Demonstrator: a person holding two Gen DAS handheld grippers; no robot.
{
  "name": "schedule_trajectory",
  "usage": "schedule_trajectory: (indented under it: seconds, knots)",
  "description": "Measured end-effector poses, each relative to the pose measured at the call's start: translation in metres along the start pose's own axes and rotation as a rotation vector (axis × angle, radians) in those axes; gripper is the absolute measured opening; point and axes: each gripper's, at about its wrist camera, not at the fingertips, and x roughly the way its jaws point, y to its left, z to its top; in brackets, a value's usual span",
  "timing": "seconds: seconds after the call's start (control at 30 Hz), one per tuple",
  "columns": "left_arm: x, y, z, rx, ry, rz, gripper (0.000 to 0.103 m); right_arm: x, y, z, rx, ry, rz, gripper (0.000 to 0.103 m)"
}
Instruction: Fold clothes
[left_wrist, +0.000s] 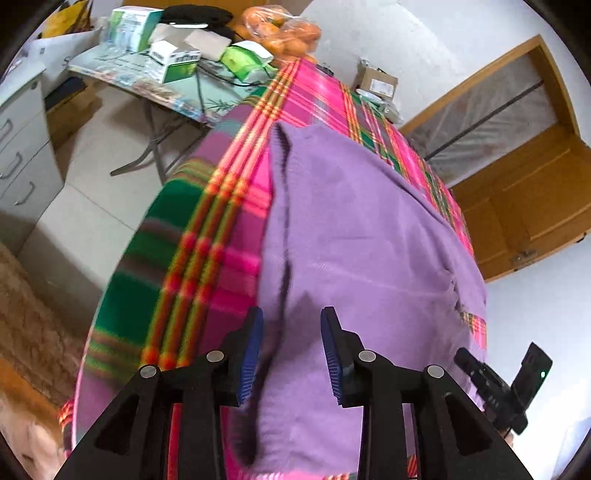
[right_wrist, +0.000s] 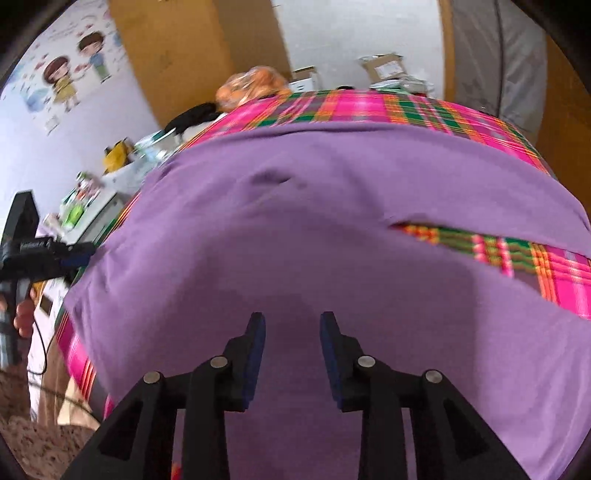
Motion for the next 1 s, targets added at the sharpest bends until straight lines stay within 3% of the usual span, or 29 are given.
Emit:
schedule_trajectory:
  seconds: [0.17,0.57,0.8,1.0]
  knots:
    - [-0.011,0.019,-0.021,-0.026,0.016,0.009,0.035,-0.003,0.033,-0.022,-0.067,0.008,0.059,0.038]
    - [-0.02,0.031,-0.06,-0.102,0.057,-0.145,0.036,-0.009,0.084,-0.055,-0.23,0.017,0.145,0.053]
    - [-0.013,0.02,-0.061,-0.106,0.071,-0.158,0.038,-0.015,0.101,-0.073,-0.324,0.009,0.11,0.056]
    - [-0.004,0.021,-0.06,-0.193,0.047,-0.199,0.039,-0.015,0.107,-0.082,-0.404,-0.018,0.062,0.056]
